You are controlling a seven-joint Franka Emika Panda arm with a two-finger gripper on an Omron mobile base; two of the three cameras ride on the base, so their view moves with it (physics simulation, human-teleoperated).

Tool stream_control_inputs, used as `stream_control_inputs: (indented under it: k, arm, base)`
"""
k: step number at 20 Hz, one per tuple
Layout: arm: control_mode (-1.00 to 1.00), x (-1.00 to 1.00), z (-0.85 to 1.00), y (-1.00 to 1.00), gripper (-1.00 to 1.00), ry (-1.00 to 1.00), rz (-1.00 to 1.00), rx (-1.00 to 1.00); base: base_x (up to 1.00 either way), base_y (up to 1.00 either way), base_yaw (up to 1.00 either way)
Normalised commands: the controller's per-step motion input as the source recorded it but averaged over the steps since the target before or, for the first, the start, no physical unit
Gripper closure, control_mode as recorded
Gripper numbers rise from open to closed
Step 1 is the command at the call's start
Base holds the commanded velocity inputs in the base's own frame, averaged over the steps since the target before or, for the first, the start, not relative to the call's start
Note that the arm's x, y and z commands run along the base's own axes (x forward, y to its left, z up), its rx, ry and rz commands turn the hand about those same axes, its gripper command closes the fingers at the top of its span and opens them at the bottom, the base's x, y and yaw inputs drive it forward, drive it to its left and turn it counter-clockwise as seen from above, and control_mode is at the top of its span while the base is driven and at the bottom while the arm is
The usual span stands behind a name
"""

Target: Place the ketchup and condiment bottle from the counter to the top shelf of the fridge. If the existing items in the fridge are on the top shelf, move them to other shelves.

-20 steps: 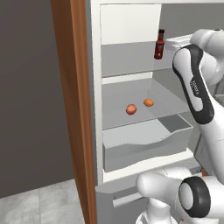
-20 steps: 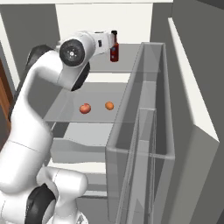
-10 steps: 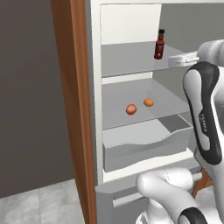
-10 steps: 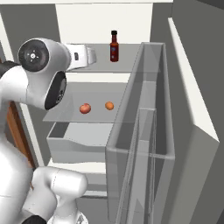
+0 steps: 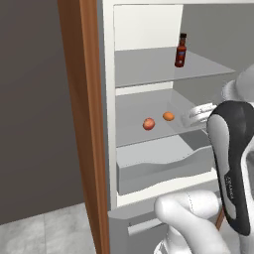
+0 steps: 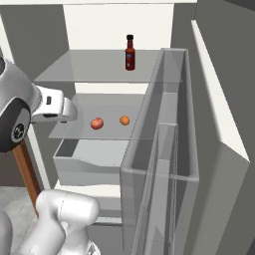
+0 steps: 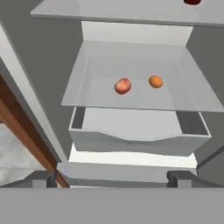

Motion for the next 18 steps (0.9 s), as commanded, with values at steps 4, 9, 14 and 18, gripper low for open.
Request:
stream_control_inputs:
  k: [4, 9, 14, 18]
  arm:
    - [-1.0, -0.99, -0.76, 0.25, -1.0, 0.02, 0.0, 0.04]
    - [-1.0, -0.32, -0.28, 0.05, -1.0, -0.12, 0.0, 0.01]
    - [-1.0, -0.06, 0.0, 0.02, -1.0, -0.04, 0.0, 0.0]
    - [1.0, -0.14, -0.03, 0.06, -1.0, 0.0, 0.01, 0.0]
  base:
    - [0.0, 0.0, 0.0]
    - [0.0, 0.0, 0.0]
    - [0.0, 0.0, 0.0]
    - [-0.67, 0.33, 0.21]
